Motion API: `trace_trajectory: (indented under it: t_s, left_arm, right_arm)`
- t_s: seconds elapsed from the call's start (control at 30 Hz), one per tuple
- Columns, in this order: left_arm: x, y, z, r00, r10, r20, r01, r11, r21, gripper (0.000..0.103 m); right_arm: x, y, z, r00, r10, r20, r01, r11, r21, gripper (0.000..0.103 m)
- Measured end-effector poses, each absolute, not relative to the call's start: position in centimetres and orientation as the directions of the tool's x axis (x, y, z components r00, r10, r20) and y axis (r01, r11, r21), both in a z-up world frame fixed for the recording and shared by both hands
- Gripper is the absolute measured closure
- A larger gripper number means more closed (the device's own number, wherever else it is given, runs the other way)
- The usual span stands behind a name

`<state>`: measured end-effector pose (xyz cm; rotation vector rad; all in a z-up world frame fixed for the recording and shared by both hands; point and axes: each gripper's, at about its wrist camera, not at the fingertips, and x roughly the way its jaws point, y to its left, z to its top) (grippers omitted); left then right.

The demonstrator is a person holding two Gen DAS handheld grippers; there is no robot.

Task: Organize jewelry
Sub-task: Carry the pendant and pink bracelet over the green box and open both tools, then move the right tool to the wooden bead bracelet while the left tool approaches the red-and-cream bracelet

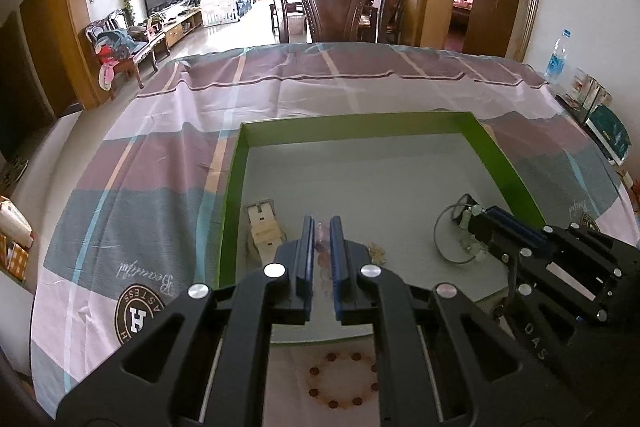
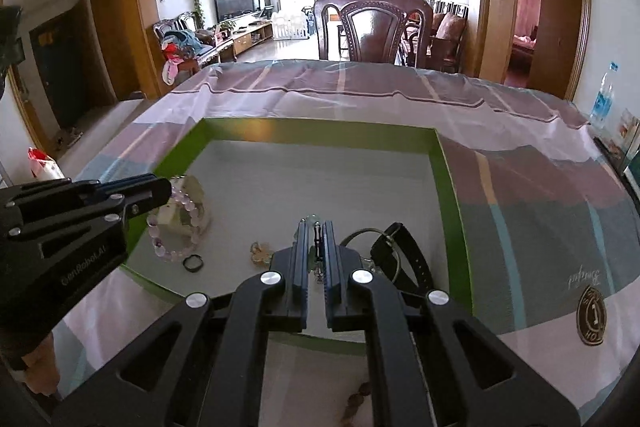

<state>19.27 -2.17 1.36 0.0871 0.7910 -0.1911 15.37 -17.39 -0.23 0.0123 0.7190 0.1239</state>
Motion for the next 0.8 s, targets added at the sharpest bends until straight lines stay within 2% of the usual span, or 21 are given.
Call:
trace_trajectory:
  t_s: [0.03, 0.07, 0.1, 0.13, 0.2, 0.5, 0.8]
  left_arm:
    - [19.2, -2.1, 1.3, 0.694, -0.136, -0.707, 0.198, 0.980, 0.006, 0.091]
    - [19.2, -2.1, 1.4, 0.696, -0.133, -0.706, 0.196, 0.981, 0.007, 0.087]
    - [19.1, -2.0, 1.3, 0.696, -0.133, -0.706, 0.195, 0.981, 0.008, 0.077]
    - [19.0, -2.0, 1.4, 0.698, -0.133, -0.704, 0.194, 0.981, 0.007, 0.067]
    - [18.5, -1.7, 1.5, 0.705, -0.127, -0.698, 0.187, 0.982, 0.010, 0.062]
    - [11.6, 0.9, 0.2, 0.689, -0.130, -0.713, 0.204, 0.979, 0.019, 0.062]
    - [10.1, 1.2, -5.1, 0.596, -0.104, -0.796, 0.205, 0.978, 0.027, 0.062]
  right_arm:
    - [15.4, -17.4, -0.2, 0.747, 0.109, -0.656, -0.104, 0.993, 0.047, 0.085]
    - [15.2, -17.5, -0.1, 0.749, 0.109, -0.654, -0.101, 0.994, 0.051, 0.070]
    - [15.0, -17.7, 0.0, 0.754, 0.112, -0.647, -0.099, 0.993, 0.057, 0.059]
    - [14.7, -17.9, 0.3, 0.765, 0.104, -0.635, -0.089, 0.995, 0.055, 0.057]
    - [14.1, -18.0, 0.7, 0.771, 0.091, -0.631, -0.083, 0.996, 0.043, 0.057]
    - [7.7, -21.0, 1.0, 0.724, 0.118, -0.680, -0.113, 0.992, 0.052, 0.057]
    - [7.9, -22.5, -5.7, 0.596, -0.027, -0.802, -0.021, 0.999, -0.049, 0.057]
